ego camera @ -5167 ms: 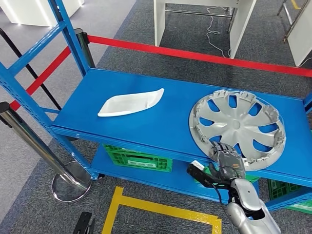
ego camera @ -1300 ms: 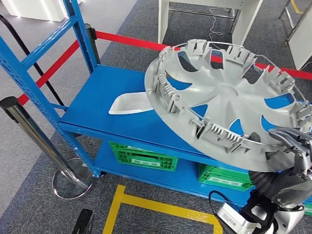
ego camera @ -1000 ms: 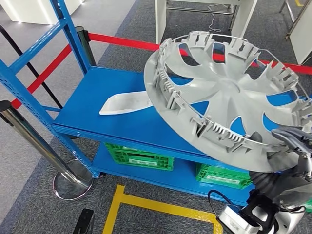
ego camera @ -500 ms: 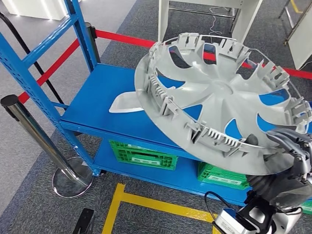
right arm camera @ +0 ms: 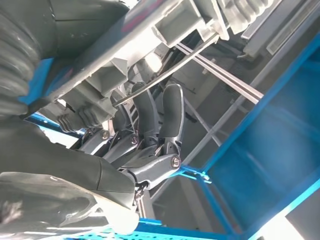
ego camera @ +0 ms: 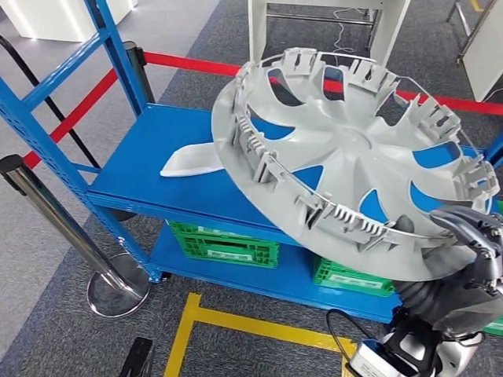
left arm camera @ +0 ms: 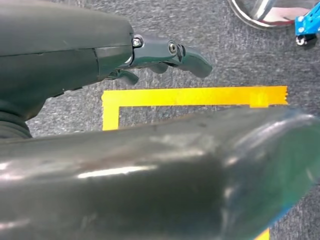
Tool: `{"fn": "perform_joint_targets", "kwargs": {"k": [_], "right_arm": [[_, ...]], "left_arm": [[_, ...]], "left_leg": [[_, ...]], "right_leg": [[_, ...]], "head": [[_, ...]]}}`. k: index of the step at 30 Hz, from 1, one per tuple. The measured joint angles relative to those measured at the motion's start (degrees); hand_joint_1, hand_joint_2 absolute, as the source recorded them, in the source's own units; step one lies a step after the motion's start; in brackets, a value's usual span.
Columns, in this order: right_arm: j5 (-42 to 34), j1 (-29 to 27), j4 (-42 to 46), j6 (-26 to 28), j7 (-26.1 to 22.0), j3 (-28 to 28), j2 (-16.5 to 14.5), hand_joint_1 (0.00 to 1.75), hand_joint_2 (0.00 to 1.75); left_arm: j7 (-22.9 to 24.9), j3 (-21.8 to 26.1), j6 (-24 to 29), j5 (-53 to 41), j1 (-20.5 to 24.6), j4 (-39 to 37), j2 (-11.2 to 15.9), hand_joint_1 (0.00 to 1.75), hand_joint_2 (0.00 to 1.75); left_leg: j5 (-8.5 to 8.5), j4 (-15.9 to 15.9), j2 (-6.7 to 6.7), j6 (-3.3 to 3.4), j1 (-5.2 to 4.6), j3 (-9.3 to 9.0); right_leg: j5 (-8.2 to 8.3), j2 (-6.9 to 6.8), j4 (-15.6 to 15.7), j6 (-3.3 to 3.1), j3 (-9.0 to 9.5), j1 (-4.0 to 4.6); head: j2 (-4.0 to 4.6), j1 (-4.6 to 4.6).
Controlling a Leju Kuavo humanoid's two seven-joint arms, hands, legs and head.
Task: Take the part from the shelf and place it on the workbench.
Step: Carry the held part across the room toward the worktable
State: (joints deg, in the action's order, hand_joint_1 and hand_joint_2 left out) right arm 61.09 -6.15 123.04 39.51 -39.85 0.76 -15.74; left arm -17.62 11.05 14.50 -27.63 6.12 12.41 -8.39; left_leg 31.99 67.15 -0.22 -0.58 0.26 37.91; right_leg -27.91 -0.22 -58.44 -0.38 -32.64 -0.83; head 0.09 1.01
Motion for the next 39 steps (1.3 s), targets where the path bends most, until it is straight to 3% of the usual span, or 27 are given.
{"fn": "perform_joint_targets", "kwargs": {"k": [2, 3, 4, 7, 8, 11, 12, 13, 14, 16, 17, 18, 19, 20, 22, 23, 24, 26, 28, 29, 31, 32, 33, 34, 35, 37, 39], "right_arm": [[-0.4, -0.1, 0.0, 0.0, 0.0, -0.2, 0.0, 1.75, 1.75], [-0.6, -0.2, 0.0, 0.0, 0.0, -0.3, 0.0, 1.75, 1.75], [-0.7, -0.3, 0.0, 0.0, 0.0, -0.5, 0.0, 1.75, 1.75], [-1.2, -0.5, 0.1, 0.0, 0.0, -0.7, 0.0, 1.75, 1.75], [-1.3, -0.5, 0.2, 0.0, 0.0, -0.8, 0.0, 1.75, 1.75], [-1.8, -0.8, 0.3, 0.0, 0.0, -1.0, 0.0, 1.75, 1.75], [-1.9, -0.9, 0.3, 0.0, 0.0, -1.1, 0.1, 1.75, 1.75], [-1.9, -1.0, 0.3, 0.0, 0.0, -1.1, 0.1, 1.75, 1.75], [-1.9, -1.0, 0.3, 0.0, 0.0, -1.2, 0.1, 1.75, 1.75], [-1.7, -1.2, 0.3, 0.0, 0.0, -1.3, 0.1, 1.75, 1.75], [-1.5, -1.3, 0.3, 0.0, 0.0, -1.4, 0.1, 1.75, 1.75], [-1.2, -1.5, 0.3, 0.0, 0.0, -1.4, 0.1, 1.75, 1.75], [-0.9, -1.7, 0.3, 0.0, 0.0, -1.4, 0.1, 1.75, 1.75], [-0.5, -1.9, 0.3, 0.0, 0.0, -1.4, 0.1, 1.75, 1.75], [0.0, -2.0, 0.3, 0.0, 0.0, -1.6, 0.1, 1.75, 1.75], [0.1, -2.0, 0.4, 0.0, 0.0, -1.7, 0.1, 1.75, 1.75], [0.1, -2.1, 0.5, 0.0, 0.0, -1.8, 0.1, 1.75, 1.75], [0.2, -2.2, 0.6, 0.0, 0.0, -1.9, 0.1, 1.75, 1.75], [0.2, -2.3, 0.6, 0.0, 0.0, -2.1, 0.1, 1.75, 1.75], [0.2, -2.3, 0.7, 0.0, 0.0, -2.2, 0.1, 1.75, 1.75], [0.2, -2.3, 0.7, 0.0, 0.0, -2.3, 0.1, 1.75, 1.75], [0.2, -2.3, 0.7, 0.0, 0.0, -2.4, 0.1, 1.75, 1.75], [0.2, -2.3, 0.8, 0.0, 0.0, -2.4, 0.1, 1.75, 1.75], [0.1, -2.4, 0.8, 0.0, 0.0, -2.4, 0.1, 1.75, 1.75], [0.1, -2.4, 0.8, 0.0, 0.0, -2.4, 0.1, 1.75, 1.75], [0.0, -2.5, 0.9, 0.0, 0.0, -2.4, 0.1, 1.75, 1.75], [0.0, -2.7, 1.2, 0.0, 0.0, -2.4, 0.1, 1.75, 1.75]], "left_arm": [[0.0, 0.0, -0.1, 0.0, 0.0, 0.0, 0.0, 0.00, 0.00], [0.0, 0.0, -0.1, 0.0, 0.0, 0.0, 0.0, 0.00, 0.00], [0.0, 0.0, 0.0, 0.0, -0.1, 0.0, 0.0, 0.00, 0.00], [0.0, 0.0, 0.1, 0.0, 0.1, 0.0, 0.2, 0.00, 0.00], [0.0, 0.0, 0.2, -0.1, 0.1, 0.0, 0.2, 0.00, 0.00], [0.0, 0.1, 0.3, -0.1, -0.2, 0.0, 0.3, 0.00, 0.00], [0.0, 0.2, 0.3, -0.1, -0.3, 0.0, 0.3, 0.00, 0.00], [-0.1, 0.3, 0.4, 0.0, -0.4, 0.0, 0.4, 0.00, 0.00], [-0.2, 0.4, 0.4, 0.0, -0.4, 0.0, 0.4, 0.00, 0.00], [-0.4, 0.7, 0.3, 0.0, -0.5, 0.0, 0.3, 0.00, 0.00], [-0.5, 0.9, 0.2, 0.0, -0.6, 0.0, 0.3, 0.00, 0.00], [-0.6, 1.1, 0.0, 0.0, -0.8, 0.0, 0.3, 0.00, 0.00], [-0.6, 1.3, -0.2, -0.1, -0.9, 0.0, 0.3, 0.00, 0.00], [-0.6, 1.3, -0.4, -0.2, -1.0, 0.0, 0.3, 0.00, 0.00], [-0.6, 1.4, -0.6, -0.3, -1.0, 0.0, 0.3, 0.00, 0.00], [-0.7, 1.4, -0.6, -0.3, -1.0, 0.0, 0.3, 0.00, 0.00], [-0.7, 1.4, -0.7, -0.3, -1.0, 0.0, 0.4, 0.00, 0.00], [-0.8, 1.5, -0.7, -0.3, -1.0, 0.0, 0.4, 0.00, 0.00], [-0.8, 1.5, -0.8, -0.3, -1.1, 0.0, 0.5, 0.00, 0.00], [-0.8, 1.5, -0.8, -0.3, -1.2, 0.0, 0.5, 0.00, 0.00], [-0.8, 1.5, -0.9, -0.3, -1.2, 0.0, 0.5, 0.00, 0.00], [-0.8, 1.5, -0.9, -0.3, -1.2, 0.0, 0.5, 0.00, 0.00], [-0.8, 1.5, -0.9, -0.4, -1.2, 0.0, 0.5, 0.00, 0.00], [-0.8, 1.5, -0.9, -0.4, -1.2, 0.0, 0.5, 0.00, 0.00], [-0.9, 1.5, -1.0, -0.4, -1.1, 0.0, 0.5, 0.00, 0.00], [-1.0, 1.5, -1.2, -0.5, -1.0, 0.0, 0.5, 0.00, 0.00], [-1.1, 1.5, -1.4, -0.8, -0.8, 0.0, 0.6, 0.00, 0.00]], "left_leg": [[3.81, 6.7, 0.00, -0.22, 0.07, 1.50], [4.24, 7.7, 0.00, -0.17, 0.07, 1.17], [3.61, 6.4, 0.00, -0.01, 0.05, -0.28], [0.00, -5.8, 0.00, 1.00, -0.21, -8.12], [-0.59, -8.5, -0.02, 1.26, -0.38, -9.62], [-1.64, -9.9, -0.02, 1.77, -0.75, -9.57], [-2.26, -10.1, 0.08, 2.03, -0.68, -9.24], [-2.95, -10.3, 0.19, 2.37, -0.58, -8.79], [-3.67, -10.5, 0.30, 2.68, -0.44, -8.17], [-4.90, -10.5, 0.37, 3.03, -0.44, -6.59], [-5.53, -10.5, 0.40, 3.02, -0.44, -5.73], [-6.16, -10.4, 0.43, 2.96, -0.44, -4.85], [-6.77, -10.4, 0.46, 2.86, -0.42, -4.00], [-7.34, -10.3, 0.48, 2.72, -0.38, -3.19], [-8.30, -9.9, 0.45, 2.27, -0.39, -1.87], [-8.72, -9.6, 0.42, 1.97, -0.45, -1.39], [-9.16, -9.4, 0.41, 1.68, -0.52, -1.08], [-10.04, -9.3, 0.41, 1.11, -0.54, -0.76], [-8.80, -8.5, 0.37, 0.47, -0.33, -0.34], [-6.54, -6.7, 0.35, 0.13, -0.24, 0.14], [-0.26, 0.1, 0.35, -0.39, -0.10, 1.57], [1.96, 4.0, 0.35, -0.53, -0.07, 2.16], [2.66, 6.8, 0.35, -0.58, -0.04, 2.23], [2.09, 7.9, 0.35, -0.52, -0.04, 1.55], [0.61, 6.6, 0.34, -0.35, -0.04, -0.13], [-1.76, -0.5, 0.26, 0.37, -0.16, -5.39], [-1.75, -7.8, 0.14, 1.07, -0.42, -9.83]], "right_leg": [[0.80, -0.07, 0.0, -0.22, -1.07, 0.19], [1.22, -0.06, -0.1, -0.23, -1.62, 0.30], [1.62, -0.04, -0.1, -0.21, -2.13, 0.40], [2.77, 0.00, -0.2, 0.15, -3.24, 0.71], [3.16, -0.06, -0.2, 0.43, -3.49, 0.74], [4.29, -0.18, 0.0, 1.46, -3.97, 0.52], [3.97, -0.10, -0.1, 1.75, -4.26, 0.41], [2.70, -0.01, -0.9, 2.00, -4.84, 0.35], [0.36, 0.07, -2.8, 2.21, -5.65, 0.31], [-5.33, 0.12, -9.6, 2.55, -7.48, 0.22], [-7.03, 0.11, -13.1, 2.71, -7.96, 0.20], [-7.35, 0.11, -15.4, 2.86, -7.82, 0.18], [-6.43, 0.10, -15.8, 2.96, -6.81, 0.14], [-4.78, 0.09, -14.1, 3.02, -4.76, 0.10], [-2.93, 0.09, -6.4, 3.07, 1.53, 0.04], [-3.33, 0.16, -2.3, 2.90, 4.48, 0.06], [-4.11, 0.24, 0.6, 2.67, 6.26, 0.11], [-4.85, 0.37, 2.5, 1.90, 6.71, 0.27], [-4.04, 0.17, 2.4, 0.95, 5.74, 0.23], [-3.47, 0.04, 2.4, 0.44, 5.22, 0.18], [-2.20, -0.09, 2.3, -0.14, 4.15, 0.26], [-1.54, -0.11, 2.2, -0.21, 3.45, 0.33], [-0.93, -0.12, 2.0, -0.23, 2.68, 0.41], [-0.38, -0.12, 1.8, -0.22, 1.73, 0.50], [0.07, -0.11, 1.5, -0.20, 0.83, 0.59], [0.77, -0.08, 0.9, -0.05, -0.56, 0.77], [1.50, -0.12, 0.5, 0.37, -1.40, 0.89]], "head": [[0.00, -0.05], [0.00, -0.04], [0.00, -0.04], [0.00, -0.01], [0.00, 0.01], [0.00, 0.00], [0.00, -0.03], [0.00, 0.03], [0.00, 0.10], [0.00, 0.29], [0.00, 0.33], [0.00, 0.34], [0.00, 0.39], [0.00, 0.39], [0.00, 0.45], [0.00, 0.45], [0.00, 0.47], [0.00, 0.45], [0.00, 0.42], [0.00, 0.36], [0.00, 0.28], [0.00, 0.27], [0.00, 0.28], [0.00, 0.27], [0.00, 0.27], [0.00, 0.27], [0.00, 0.32]]}}
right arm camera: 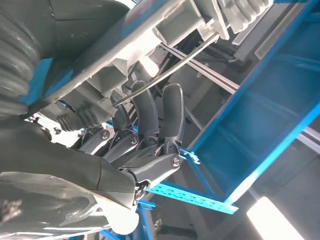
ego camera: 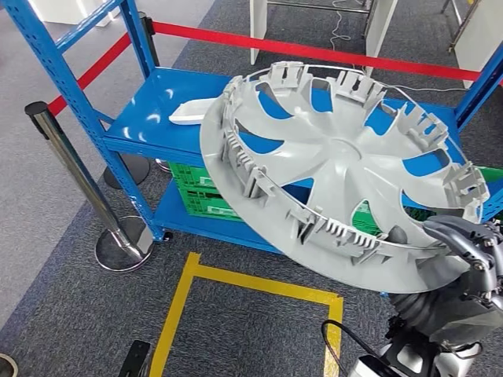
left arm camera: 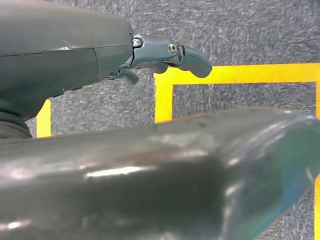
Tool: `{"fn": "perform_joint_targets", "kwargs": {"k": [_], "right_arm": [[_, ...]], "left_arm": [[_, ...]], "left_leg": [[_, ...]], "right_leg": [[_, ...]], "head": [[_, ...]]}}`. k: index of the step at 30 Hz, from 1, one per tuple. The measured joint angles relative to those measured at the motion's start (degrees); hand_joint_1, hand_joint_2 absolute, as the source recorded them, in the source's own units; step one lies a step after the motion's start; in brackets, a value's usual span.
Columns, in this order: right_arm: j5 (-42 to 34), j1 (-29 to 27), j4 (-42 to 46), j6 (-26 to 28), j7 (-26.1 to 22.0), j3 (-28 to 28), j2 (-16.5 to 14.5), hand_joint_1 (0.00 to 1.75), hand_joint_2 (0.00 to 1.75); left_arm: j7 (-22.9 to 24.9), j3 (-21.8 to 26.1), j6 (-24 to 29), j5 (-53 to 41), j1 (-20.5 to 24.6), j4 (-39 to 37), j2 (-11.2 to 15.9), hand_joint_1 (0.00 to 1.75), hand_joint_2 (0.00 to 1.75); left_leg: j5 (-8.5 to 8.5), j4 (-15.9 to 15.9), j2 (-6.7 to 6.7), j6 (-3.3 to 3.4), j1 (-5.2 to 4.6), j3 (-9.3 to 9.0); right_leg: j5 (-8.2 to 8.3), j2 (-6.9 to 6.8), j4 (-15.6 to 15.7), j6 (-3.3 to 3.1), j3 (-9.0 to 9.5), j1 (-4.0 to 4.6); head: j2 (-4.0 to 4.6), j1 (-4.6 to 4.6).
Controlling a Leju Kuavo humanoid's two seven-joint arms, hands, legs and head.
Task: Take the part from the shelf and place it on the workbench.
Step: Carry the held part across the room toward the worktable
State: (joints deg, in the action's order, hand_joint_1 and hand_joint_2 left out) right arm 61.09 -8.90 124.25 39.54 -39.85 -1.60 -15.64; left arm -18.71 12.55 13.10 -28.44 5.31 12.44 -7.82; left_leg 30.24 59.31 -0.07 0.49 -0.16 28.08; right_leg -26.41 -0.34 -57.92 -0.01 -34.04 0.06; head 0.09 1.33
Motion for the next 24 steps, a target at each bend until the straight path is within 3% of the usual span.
{"fn": "perform_joint_targets", "kwargs": {"k": [2, 4, 5, 6, 8, 9, 10, 11, 13, 14, 15, 16, 17, 19, 20, 21, 23, 24], "right_arm": [[-0.5, -0.5, 0.5, 0.0, 0.0, 0.0, 0.0, 1.75, 1.75], [-2.4, -1.5, 1.3, 0.0, 0.0, 0.1, 0.0, 1.75, 1.75], [-3.6, -2.0, 1.7, 0.0, 0.0, 0.3, 0.0, 1.75, 1.75], [-4.7, -2.5, 2.0, 0.0, 0.0, 0.4, 0.0, 1.75, 1.75], [-6.0, -3.0, 2.2, 0.0, 0.0, 0.8, 0.1, 1.75, 1.75], [-6.2, -3.2, 2.2, 0.0, 0.0, 1.0, 0.1, 1.75, 1.75], [-6.0, -3.3, 2.1, 0.0, 0.0, 1.1, 0.2, 1.75, 1.75], [-5.6, -3.3, 2.0, 0.0, 0.0, 1.2, 0.2, 1.75, 1.75], [-4.7, -3.0, 1.5, 0.0, 0.0, 1.2, 0.2, 1.75, 1.75], [-4.3, -2.7, 1.2, 0.0, 0.0, 1.2, 0.2, 1.75, 1.75], [-4.1, -2.4, 0.9, 0.0, 0.0, 1.0, 0.2, 1.75, 1.75], [-4.0, -2.3, 0.6, 0.0, 0.0, 0.9, 0.1, 1.75, 1.75], [-4.0, -2.2, 0.4, 0.0, 0.0, 0.8, 0.1, 1.75, 1.75], [-4.3, -2.2, -0.1, 0.0, 0.0, 0.6, 0.1, 1.75, 1.75], [-4.7, -2.3, -0.2, 0.0, 0.0, 0.5, 0.1, 1.75, 1.75], [-5.3, -2.4, -0.4, 0.0, 0.0, 0.4, 0.1, 1.75, 1.75], [-6.7, -2.6, -0.5, 0.0, 0.0, 0.4, 0.2, 1.75, 1.75], [-7.3, -2.7, -0.6, 0.0, 0.0, 0.5, 0.2, 1.75, 1.75]], "left_arm": [[0.0, 0.0, 0.0, -0.4, 0.1, 0.0, 0.0, 0.00, 0.00], [0.0, 0.0, 0.7, -0.5, -0.2, 0.0, -0.5, 0.00, 0.00], [0.0, 0.1, 1.2, -0.5, -0.3, 0.0, -0.8, 0.00, 0.00], [0.0, 0.1, 1.7, -0.6, -0.5, 0.0, -1.3, 0.00, 0.00], [-0.2, 0.1, 2.2, -0.8, -0.8, 0.0, -2.1, 0.00, 0.00], [-0.4, 0.1, 2.5, -0.8, -1.0, 0.0, -2.4, 0.00, 0.00], [-0.8, 0.1, 2.7, -0.8, -1.2, -0.1, -2.7, 0.00, 0.00], [-1.2, 0.1, 2.7, -0.8, -1.3, -0.1, -2.9, 0.00, 0.00], [-2.3, 0.2, 2.1, -0.6, -1.4, -0.1, -3.0, 0.00, 0.00], [-3.1, 0.3, 1.5, -0.5, -1.4, -0.1, -2.9, 0.00, 0.00], [-3.8, 0.3, 0.8, -0.4, -1.4, -0.1, -2.8, 0.00, 0.00], [-4.4, 0.3, 0.3, -0.4, -1.3, -0.1, -2.7, 0.00, 0.00], [-4.8, 0.4, -0.1, -0.4, -1.3, -0.1, -2.6, 0.00, 0.00], [-5.1, 0.6, -0.3, -0.4, -1.3, -0.1, -2.3, 0.00, 0.00], [-5.2, 0.7, -0.4, -0.5, -1.4, -0.1, -2.2, 0.00, 0.00], [-5.1, 0.8, -0.4, -0.6, -1.5, -0.1, -2.1, 0.00, 0.00], [-4.3, 1.0, -0.3, -1.1, -1.7, -0.1, -2.0, 0.00, 0.00], [-3.7, 1.0, -0.1, -1.5, -1.8, -0.1, -2.0, 0.00, 0.00]], "left_leg": [[0.31, -2.7, -0.04, 0.37, -0.33, -1.03], [-0.74, -3.2, 0.15, 0.92, -0.23, -0.16], [-1.40, -3.5, 0.25, 1.25, -0.13, 0.41], [-2.15, -3.7, 0.37, 1.55, -0.02, 1.15], [-3.41, -3.6, 0.46, 1.86, -0.14, 2.82], [-4.12, -3.5, 0.54, 1.88, -0.18, 3.79], [-4.77, -3.5, 0.62, 1.85, -0.20, 4.69], [-5.46, -3.3, 0.68, 1.75, -0.17, 5.71], [-6.64, -2.8, 0.73, 1.41, -0.07, 7.57], [-7.16, -2.3, 0.68, 1.15, -0.12, 8.42], [-7.65, -1.9, 0.63, 0.88, -0.19, 9.04], [-8.18, -1.6, 0.59, 0.63, -0.29, 9.46], [-8.72, -1.4, 0.56, 0.38, -0.36, 9.79], [-9.20, -1.3, 0.54, -0.16, -0.23, 10.24], [-8.00, -0.7, 0.52, -0.51, -0.13, 10.56], [-5.66, 1.1, 0.50, -0.84, -0.04, 11.04], [0.80, 7.8, 0.50, -1.33, 0.08, 12.19], [2.94, 11.6, 0.50, -1.44, 0.12, 12.60]], "right_leg": [[0.91, -0.10, 0.0, 0.67, -0.61, -0.13], [0.44, -0.01, -0.5, 1.38, -1.47, -0.32], [-0.95, 0.08, -1.4, 1.67, -2.07, -0.34], [-3.55, 0.17, -3.7, 1.91, -2.92, -0.38], [-9.01, 0.22, -10.4, 2.29, -4.53, -0.45], [-10.62, 0.23, -13.9, 2.48, -5.02, -0.50], [-10.57, 0.22, -16.0, 2.62, -4.88, -0.54], [-9.21, 0.22, -16.5, 2.74, -3.93, -0.61], [-5.39, 0.21, -11.6, 2.88, 0.72, -0.82], [-4.81, 0.21, -6.9, 2.92, 4.21, -0.89], [-5.36, 0.25, -2.5, 2.77, 7.15, -0.90], [-6.30, 0.31, 0.7, 2.53, 8.96, -0.87], [-7.11, 0.36, 2.4, 2.19, 9.77, -0.76], [-6.79, 0.29, 2.5, 1.18, 8.73, -0.73], [-6.32, 0.18, 2.4, 0.67, 8.19, -0.76], [-5.74, 0.06, 2.3, 0.20, 7.58, -0.81], [-4.53, -0.07, 2.2, -0.30, 6.46, -0.74], [-3.95, -0.10, 2.0, -0.39, 5.79, -0.67]], "head": [[0.00, 0.00], [0.00, -0.02], [0.00, 0.06], [0.00, 0.14], [0.00, 0.28], [0.00, 0.30], [0.00, 0.32], [0.00, 0.36], [0.00, 0.37], [0.00, 0.42], [0.00, 0.45], [0.00, 0.50], [0.00, 0.52], [0.00, 0.53], [0.00, 0.51], [0.00, 0.45], [0.00, 0.33], [0.00, 0.29]]}}
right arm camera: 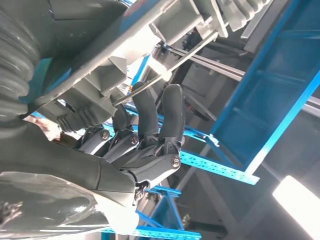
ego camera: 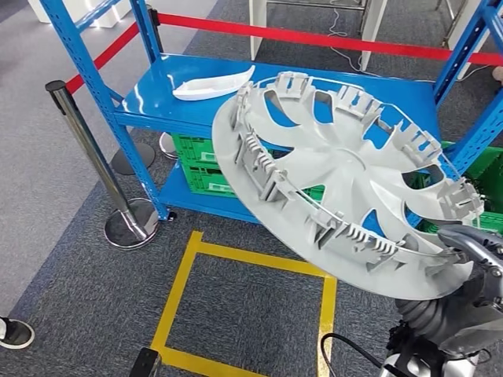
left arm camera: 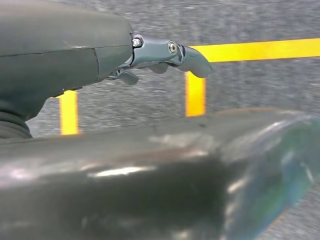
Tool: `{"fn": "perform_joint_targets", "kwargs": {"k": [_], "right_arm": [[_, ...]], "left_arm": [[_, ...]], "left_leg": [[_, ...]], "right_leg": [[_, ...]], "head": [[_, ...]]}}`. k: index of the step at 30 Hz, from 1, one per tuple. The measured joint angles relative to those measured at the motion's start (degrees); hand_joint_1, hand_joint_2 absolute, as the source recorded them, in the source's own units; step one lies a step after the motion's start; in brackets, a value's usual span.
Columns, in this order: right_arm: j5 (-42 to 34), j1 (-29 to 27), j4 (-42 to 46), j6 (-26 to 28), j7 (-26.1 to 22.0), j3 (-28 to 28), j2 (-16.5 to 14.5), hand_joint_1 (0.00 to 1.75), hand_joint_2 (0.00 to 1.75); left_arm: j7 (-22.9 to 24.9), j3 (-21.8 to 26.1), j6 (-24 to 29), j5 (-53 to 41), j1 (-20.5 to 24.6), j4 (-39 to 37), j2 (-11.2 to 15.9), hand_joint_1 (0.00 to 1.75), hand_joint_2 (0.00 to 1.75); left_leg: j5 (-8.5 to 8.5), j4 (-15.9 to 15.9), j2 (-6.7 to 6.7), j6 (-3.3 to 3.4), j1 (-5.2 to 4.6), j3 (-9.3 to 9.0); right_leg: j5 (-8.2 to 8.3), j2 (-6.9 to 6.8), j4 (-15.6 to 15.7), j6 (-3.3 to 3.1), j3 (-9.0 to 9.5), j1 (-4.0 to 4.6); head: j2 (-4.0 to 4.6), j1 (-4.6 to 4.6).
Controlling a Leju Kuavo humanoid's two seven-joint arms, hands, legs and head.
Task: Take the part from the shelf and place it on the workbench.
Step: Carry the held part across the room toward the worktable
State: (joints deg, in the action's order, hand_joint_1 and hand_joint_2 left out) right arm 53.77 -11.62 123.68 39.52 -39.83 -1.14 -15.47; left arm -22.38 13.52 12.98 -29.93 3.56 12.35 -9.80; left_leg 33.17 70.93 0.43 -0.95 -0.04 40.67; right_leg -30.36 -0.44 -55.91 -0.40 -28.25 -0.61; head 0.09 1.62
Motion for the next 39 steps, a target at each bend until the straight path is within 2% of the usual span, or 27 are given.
{"fn": "perform_joint_targets", "kwargs": {"k": [1, 2, 3, 4, 6, 8, 10, 11, 13, 15, 16, 17, 18, 20, 22, 23, 25, 27, 28, 30, 31, 32, 33, 34, 36, 37, 39], "right_arm": [[-0.6, -0.1, 0.0, 0.0, 0.0, 0.1, 0.0, 1.75, 1.75], [-1.2, -0.3, -0.1, 0.0, 0.0, 0.3, 0.0, 1.75, 1.75], [-2.0, -0.5, -0.1, 0.0, 0.0, 0.5, 0.1, 1.75, 1.75], [-2.7, -0.8, -0.1, 0.0, 0.0, 0.7, 0.3, 1.75, 1.75], [-3.3, -1.1, -0.1, 0.0, 0.0, 1.2, 0.7, 1.75, 1.75], [-2.5, -1.1, -0.1, 0.1, 0.0, 1.2, 0.9, 1.75, 1.75], [-0.9, -0.9, -0.2, 0.1, 0.0, 0.7, 0.9, 1.75, 1.75], [-0.2, -0.8, -0.5, 0.1, 0.0, 0.5, 0.9, 1.75, 1.75], [0.5, -0.5, -1.3, 0.1, 0.0, 0.3, 0.9, 1.75, 1.75], [0.1, -0.4, -1.9, 0.0, 0.0, 0.3, 0.9, 1.75, 1.75], [-0.2, -0.4, -2.1, 0.0, 0.0, 0.2, 0.9, 1.75, 1.75], [-0.4, -0.4, -2.3, 0.0, 0.0, 0.2, 0.9, 1.75, 1.75], [-0.5, -0.4, -2.5, 0.0, 0.0, 0.2, 0.9, 1.75, 1.75], [-0.6, -0.3, -2.6, 0.0, 0.0, 0.2, 0.9, 1.75, 1.75], [-0.7, -0.2, -2.7, 0.0, 0.0, 0.2, 0.9, 1.75, 1.75], [-0.7, -0.3, -2.8, 0.0, 0.0, 0.2, 1.0, 1.75, 1.75], [-0.7, -0.6, -2.8, 0.0, 0.0, 0.2, 1.0, 1.75, 1.75], [-0.6, -0.8, -2.8, 0.0, 0.0, 0.2, 1.0, 1.75, 1.75], [-0.6, -0.9, -2.8, 0.1, 0.0, 0.2, 1.0, 1.75, 1.75], [-0.7, -1.2, -2.8, 0.1, 0.0, 0.2, 1.0, 1.75, 1.75], [-0.8, -1.4, -2.8, 0.1, 0.0, 0.3, 1.0, 1.75, 1.75], [-0.9, -1.5, -2.8, 0.1, 0.0, 0.4, 1.0, 1.75, 1.75], [-0.9, -1.6, -2.8, 0.1, 0.0, 0.5, 1.0, 1.75, 1.75], [-0.9, -1.7, -2.8, 0.1, 0.0, 0.6, 1.0, 1.75, 1.75], [-0.9, -1.7, -2.8, 0.1, 0.0, 0.7, 1.0, 1.75, 1.75], [-0.9, -1.8, -2.8, 0.1, 0.0, 0.7, 1.0, 1.75, 1.75], [-1.1, -1.9, -2.8, 0.1, 0.0, 0.8, 1.0, 1.75, 1.75]], "left_arm": [[0.7, 0.0, 0.3, -0.4, 0.0, 0.0, 0.0, 0.00, 0.00], [1.3, 0.0, 0.5, -0.8, -0.1, 0.0, 0.0, 0.00, 0.00], [1.8, 0.0, 0.8, -1.0, -0.2, 0.0, -0.1, 0.00, 0.00], [2.1, 0.0, 1.0, -1.1, -0.2, 0.0, -0.2, 0.00, 0.00], [2.5, 0.1, 1.1, -0.9, -0.3, 0.0, -0.4, 0.00, 0.00], [2.1, 0.3, 0.7, -0.2, -0.3, 0.0, -0.4, 0.00, 0.00], [1.7, 0.5, 0.4, 0.7, -0.5, 0.0, -0.4, 0.00, 0.00], [1.7, 0.6, 0.7, 1.0, -0.5, 0.0, -0.4, 0.00, 0.00], [1.9, 0.8, 1.5, 1.1, -0.4, 0.0, -0.6, 0.00, 0.00], [1.8, 1.0, 2.0, 1.2, -0.3, 0.0, -0.9, 0.00, 0.00], [1.7, 1.2, 2.0, 1.2, -0.2, 0.0, -1.0, 0.00, 0.00], [1.6, 1.4, 2.1, 1.2, -0.2, 0.0, -1.1, 0.00, 0.00], [1.6, 1.6, 2.1, 1.2, -0.2, 0.0, -1.2, 0.00, 0.00], [1.6, 1.7, 2.1, 1.2, -0.2, 0.0, -1.3, 0.00, 0.00], [1.6, 1.8, 2.1, 1.3, -0.1, 0.0, -1.4, 0.00, 0.00], [1.5, 1.8, 2.1, 1.4, -0.1, 0.0, -1.5, 0.00, 0.00], [1.3, 2.0, 2.3, 1.8, -0.1, 0.0, -1.5, 0.00, 0.00], [1.5, 2.2, 2.8, 1.9, -0.2, -0.1, -1.4, 0.00, 0.00], [1.6, 2.3, 3.0, 1.9, -0.3, -0.1, -1.4, 0.00, 0.00], [2.0, 2.6, 3.5, 1.9, -0.4, -0.1, -1.4, 0.00, 0.00], [2.1, 2.7, 3.7, 1.9, -0.5, -0.1, -1.4, 0.00, 0.00], [2.2, 2.9, 3.8, 1.9, -0.7, -0.1, -1.4, 0.00, 0.00], [2.2, 3.1, 3.9, 1.9, -0.8, -0.1, -1.5, 0.00, 0.00], [2.3, 3.1, 4.0, 1.9, -0.9, -0.1, -1.5, 0.00, 0.00], [2.4, 3.2, 4.1, 1.8, -1.0, -0.1, -1.5, 0.00, 0.00], [2.5, 3.2, 4.1, 1.5, -1.0, -0.1, -1.5, 0.00, 0.00], [2.6, 3.2, 4.1, 0.9, -1.1, -0.1, -1.6, 0.00, 0.00]], "left_leg": [[0.70, 2.7, -0.01, 0.00, 0.02, -0.08], [0.13, 3.7, -0.02, 0.11, 0.03, -0.87], [-1.29, 2.5, -0.03, 0.33, 0.02, -2.54], [-2.78, -0.5, -0.08, 0.66, -0.01, -4.97], [-3.75, -8.5, -0.32, 1.42, -0.21, -10.08], [-3.25, -13.0, -0.53, 1.88, -0.54, -12.21], [-3.99, -14.2, -0.48, 2.22, -0.54, -11.85], [-4.53, -14.8, -0.42, 2.54, -0.43, -11.54], [-5.53, -15.7, -0.31, 3.10, -0.17, -10.75], [-6.49, -15.5, -0.30, 3.34, -0.26, -9.49], [-6.94, -15.4, -0.26, 3.33, -0.29, -8.86], [-7.34, -15.2, -0.20, 3.26, -0.28, -8.25], [-7.69, -14.9, -0.16, 3.15, -0.22, -7.63], [-8.20, -14.3, -0.25, 2.77, -0.06, -6.42], [-8.72, -13.6, -0.57, 2.15, -0.08, -5.33], [-9.12, -13.4, -0.81, 1.82, -0.13, -4.94], [-10.02, -13.4, -1.25, 1.23, -0.19, -4.51], [-8.69, -12.1, -1.48, 0.63, -0.15, -3.71], [-6.78, -9.9, -1.43, 0.32, -0.09, -2.88], [-1.93, -2.2, -1.21, -0.24, 0.08, -0.38], [-0.39, 1.4, -1.16, -0.41, 0.15, 0.60], [0.01, 3.4, -1.12, -0.49, 0.20, 0.79], [-0.69, 3.0, -1.02, -0.46, 0.23, -0.08], [-2.20, 0.4, -0.77, -0.33, 0.24, -1.97], [-5.00, -7.8, 0.84, 0.23, -0.04, -6.89], [-5.60, -10.9, 1.64, 0.56, -0.27, -8.57], [-5.50, -13.3, 2.17, 1.06, -0.72, -9.52]], "right_leg": [[0.56, -0.02, -0.3, -0.03, -0.78, 0.07], [1.02, -0.02, -0.6, 0.00, -1.73, 0.13], [1.43, -0.02, -1.0, 0.04, -2.64, 0.19], [1.77, 0.00, -1.4, 0.10, -3.46, 0.25], [2.43, -0.01, -2.0, 0.40, -4.70, 0.44], [3.37, -0.07, -2.1, 1.00, -5.57, 0.36], [4.07, 0.04, -1.9, 1.64, -6.27, 0.17], [3.39, 0.15, -2.2, 1.89, -6.83, 0.14], [-0.52, 0.34, -5.9, 2.28, -8.41, 0.08], [-5.02, 0.34, -13.2, 2.62, -10.29, -0.02], [-5.89, 0.34, -16.3, 2.81, -10.78, -0.04], [-5.53, 0.34, -17.7, 2.98, -10.49, -0.07], [-4.15, 0.33, -16.9, 3.13, -9.22, -0.14], [-1.21, 0.61, -9.8, 3.39, -4.22, -0.37], [-1.03, 1.64, -2.4, 3.31, 0.43, -0.46], [-1.55, 2.04, -0.7, 3.18, 1.44, -0.39], [-1.44, 1.72, -0.1, 2.59, 1.34, -0.29], [-0.84, 0.86, 0.0, 1.64, 0.82, -0.47], [-0.51, 0.36, 0.0, 1.14, 0.53, -0.58], [0.03, -0.61, -0.1, 0.47, -0.05, -0.52], [0.21, -1.13, -0.2, 0.34, -0.40, -0.47], [0.33, -1.64, -0.4, 0.30, -0.73, -0.44], [0.38, -2.14, -0.6, 0.31, -1.00, -0.42], [0.38, -2.64, -0.7, 0.34, -1.16, -0.40], [0.34, -3.57, -1.0, 0.46, -1.34, -0.22], [0.38, -4.03, -1.1, 0.64, -1.42, -0.10], [0.57, -4.90, -1.2, 1.09, -1.61, 0.09]], "head": [[0.00, 0.01], [0.00, -0.01], [0.00, -0.01], [0.00, 0.00], [0.00, 0.05], [0.00, 0.07], [0.00, 0.03], [0.00, 0.08], [0.00, 0.27], [0.00, 0.50], [0.00, 0.58], [0.00, 0.64], [0.00, 0.72], [0.00, 0.76], [0.00, 0.72], [0.00, 0.71], [0.00, 0.71], [0.00, 0.59], [0.00, 0.46], [0.00, 0.21], [0.00, 0.18], [0.00, 0.17], [0.00, 0.17], [0.00, 0.16], [0.00, 0.15], [0.00, 0.18], [0.00, 0.18]]}}
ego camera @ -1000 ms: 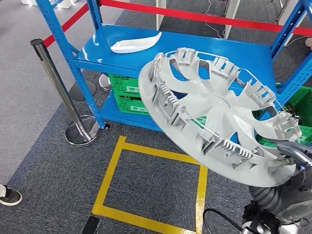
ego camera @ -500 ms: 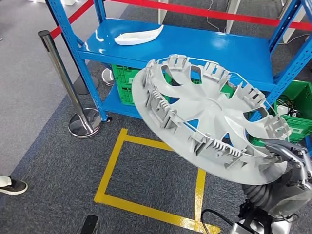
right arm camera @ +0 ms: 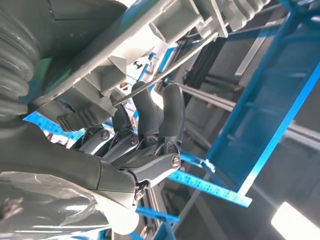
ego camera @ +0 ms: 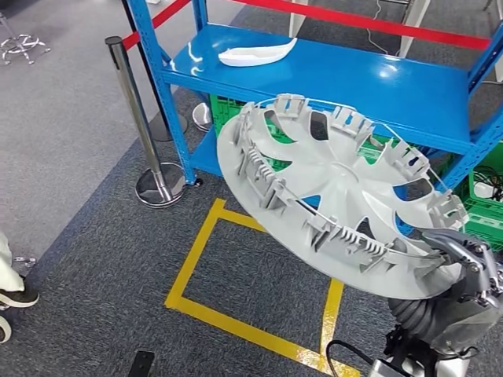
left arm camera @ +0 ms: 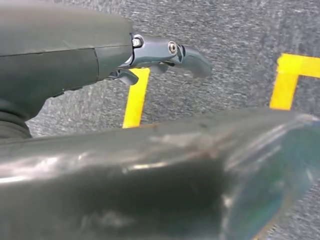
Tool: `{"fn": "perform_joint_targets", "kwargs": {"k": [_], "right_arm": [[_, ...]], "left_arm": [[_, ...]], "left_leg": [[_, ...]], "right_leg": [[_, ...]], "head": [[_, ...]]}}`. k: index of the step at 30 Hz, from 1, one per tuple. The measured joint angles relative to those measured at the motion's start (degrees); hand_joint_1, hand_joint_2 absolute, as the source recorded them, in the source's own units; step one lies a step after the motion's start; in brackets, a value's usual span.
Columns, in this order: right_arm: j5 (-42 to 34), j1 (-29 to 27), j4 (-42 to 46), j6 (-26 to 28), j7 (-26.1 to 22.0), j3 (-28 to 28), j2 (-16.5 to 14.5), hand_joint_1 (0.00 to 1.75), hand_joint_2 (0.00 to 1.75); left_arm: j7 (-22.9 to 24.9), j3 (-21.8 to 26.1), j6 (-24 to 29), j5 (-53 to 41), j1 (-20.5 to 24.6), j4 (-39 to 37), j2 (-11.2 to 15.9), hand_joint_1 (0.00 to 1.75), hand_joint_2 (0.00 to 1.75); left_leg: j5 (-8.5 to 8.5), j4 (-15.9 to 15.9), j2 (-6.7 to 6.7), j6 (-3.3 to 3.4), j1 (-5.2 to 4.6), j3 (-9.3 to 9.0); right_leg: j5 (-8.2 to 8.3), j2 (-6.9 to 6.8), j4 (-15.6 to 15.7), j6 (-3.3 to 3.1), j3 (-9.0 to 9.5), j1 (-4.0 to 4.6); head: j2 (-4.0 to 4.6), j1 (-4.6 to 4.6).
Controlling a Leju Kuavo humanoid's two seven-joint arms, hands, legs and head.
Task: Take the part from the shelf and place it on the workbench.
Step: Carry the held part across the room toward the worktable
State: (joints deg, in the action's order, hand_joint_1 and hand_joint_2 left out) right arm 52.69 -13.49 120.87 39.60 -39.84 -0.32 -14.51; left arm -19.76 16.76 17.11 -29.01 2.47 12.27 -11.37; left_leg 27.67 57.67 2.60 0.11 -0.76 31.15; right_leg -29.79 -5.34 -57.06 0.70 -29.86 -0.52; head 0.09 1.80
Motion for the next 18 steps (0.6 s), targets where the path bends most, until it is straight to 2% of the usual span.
{"fn": "perform_joint_targets", "kwargs": {"k": [1, 2, 3, 4, 5, 7, 8, 9, 10, 11, 13, 14, 15, 17, 18], "right_arm": [[0.0, -0.1, 0.0, 0.0, 0.0, 0.0, 0.0, 1.75, 1.75], [0.0, -0.1, 0.0, 0.0, 0.0, 0.0, 0.0, 1.75, 1.75], [0.2, -0.2, 0.0, 0.0, 0.0, 0.0, 0.0, 1.75, 1.75], [0.4, -0.2, 0.0, 0.0, 0.0, 0.0, 0.0, 1.75, 1.75], [0.7, -0.3, 0.0, 0.0, 0.0, 0.1, 0.0, 1.75, 1.75], [1.3, -0.7, 0.0, 0.0, 0.0, 0.0, 0.0, 1.75, 1.75], [1.8, -1.0, 0.0, 0.0, 0.0, -0.1, 0.0, 1.75, 1.75], [2.1, -1.2, 0.0, 0.0, 0.0, -0.2, 0.0, 1.75, 1.75], [2.4, -1.5, 0.0, 0.0, 0.0, -0.2, 0.0, 1.75, 1.75], [2.6, -1.7, 0.0, 0.0, 0.0, -0.3, 0.0, 1.75, 1.75], [2.7, -1.8, 0.1, 0.0, 0.0, -0.4, 0.0, 1.75, 1.75], [2.6, -1.9, 0.2, 0.0, 0.0, -0.4, 0.0, 1.75, 1.75], [2.5, -2.0, 0.3, 0.0, 0.0, -0.5, 0.0, 1.75, 1.75], [1.9, -2.5, 0.4, 0.0, 0.0, -0.7, 0.0, 1.75, 1.75], [1.5, -2.6, 0.5, 0.0, 0.0, -0.7, 0.0, 1.75, 1.75]], "left_arm": [[0.0, 0.0, 0.0, -0.3, -0.1, 0.0, 0.0, 0.00, 0.00], [-0.1, 0.0, 0.0, -0.5, -0.3, 0.0, -0.1, 0.00, 0.00], [-0.2, 0.0, -0.1, -0.7, -0.4, 0.0, -0.1, 0.00, 0.00], [-0.5, 0.0, -0.2, -0.9, -0.4, 0.0, -0.2, 0.00, 0.00], [-0.9, 0.0, -0.4, -1.0, -0.3, 0.0, -0.2, 0.00, 0.00], [-1.8, -0.1, -0.8, -1.1, -0.2, 0.0, -0.3, 0.00, 0.00], [-2.2, -0.1, -1.1, -1.1, -0.1, 0.0, -0.3, 0.00, 0.00], [-2.5, -0.1, -1.2, -1.2, -0.1, 0.0, -0.3, 0.00, 0.00], [-2.7, -0.1, -1.4, -1.2, -0.1, 0.0, -0.4, 0.00, 0.00], [-2.8, -0.1, -1.5, -1.2, 0.0, 0.0, -0.4, 0.00, 0.00], [-2.9, -0.1, -1.6, -1.3, 0.2, 0.0, -0.4, 0.00, 0.00], [-3.0, -0.1, -1.6, -1.3, 0.3, 0.0, -0.4, 0.00, 0.00], [-3.0, -0.1, -1.7, -1.3, 0.4, 0.0, -0.4, 0.00, 0.00], [-3.0, -0.1, -1.7, -1.3, 0.4, 0.0, -0.3, 0.00, 0.00], [-2.8, -0.1, -1.7, -1.3, 0.3, 0.0, -0.3, 0.00, 0.00]], "left_leg": [[-0.14, -0.3, -0.38, 0.31, 0.00, 0.22], [-0.40, -0.6, -0.79, 0.69, 0.08, 0.34], [-0.72, -0.9, -1.23, 1.15, 0.21, 0.49], [-1.09, -1.2, -1.64, 1.63, 0.36, 0.64], [-1.40, -1.3, -2.07, 1.97, 0.44, 0.86], [-1.79, -1.2, -3.07, 2.28, 0.38, 1.42], [-1.94, -1.1, -3.68, 2.29, 0.33, 1.66], [-2.05, -1.0, -4.27, 2.25, 0.31, 1.84], [-2.15, -0.8, -4.96, 2.17, 0.32, 1.98], [-2.20, -0.6, -5.70, 2.08, 0.34, 2.13], [-2.32, 0.2, -7.01, 1.71, 0.25, 2.74], [-2.47, 0.5, -7.53, 1.43, 0.25, 3.21], [-2.70, 0.7, -8.03, 1.07, 0.26, 3.70], [-3.10, 0.9, -8.89, 0.38, 0.47, 4.42], [-2.77, 1.4, -8.51, 0.05, 0.44, 4.74]], "right_leg": [[0.12, -0.44, 0.1, 0.30, -0.02, 0.01], [-0.17, -0.10, -0.1, 0.59, -0.24, -0.04], [-0.97, 0.84, -0.9, 0.84, -0.70, -0.08], [-2.44, 2.17, -2.8, 1.02, -1.62, -0.13], [-4.48, 3.71, -6.1, 1.12, -3.10, -0.19], [-7.95, 4.99, -13.8, 1.19, -6.38, -0.17], [-8.41, 5.12, -16.1, 1.20, -7.32, -0.17], [-7.89, 5.16, -16.5, 1.20, -7.40, -0.17], [-6.20, 5.32, -14.3, 1.16, -6.19, -0.19], [-4.01, 5.87, -10.5, 1.08, -4.19, -0.25], [-1.48, 8.29, -3.0, 0.97, -0.53, -0.50], [-1.26, 9.22, -1.3, 0.91, 0.27, -0.60], [-1.51, 9.64, -0.9, 0.83, 0.40, -0.61], [-1.14, 8.60, -1.0, 0.29, 0.29, -0.62], [-0.91, 7.97, -0.9, -0.06, 0.23, -0.69]], "head": [[0.00, 0.02], [0.00, 0.01], [0.00, 0.05], [0.00, 0.10], [0.00, 0.16], [0.00, 0.23], [0.00, 0.23], [0.00, 0.23], [0.00, 0.23], [0.00, 0.24], [0.00, 0.22], [0.00, 0.18], [0.00, 0.15], [0.00, 0.17], [0.00, 0.11]]}}
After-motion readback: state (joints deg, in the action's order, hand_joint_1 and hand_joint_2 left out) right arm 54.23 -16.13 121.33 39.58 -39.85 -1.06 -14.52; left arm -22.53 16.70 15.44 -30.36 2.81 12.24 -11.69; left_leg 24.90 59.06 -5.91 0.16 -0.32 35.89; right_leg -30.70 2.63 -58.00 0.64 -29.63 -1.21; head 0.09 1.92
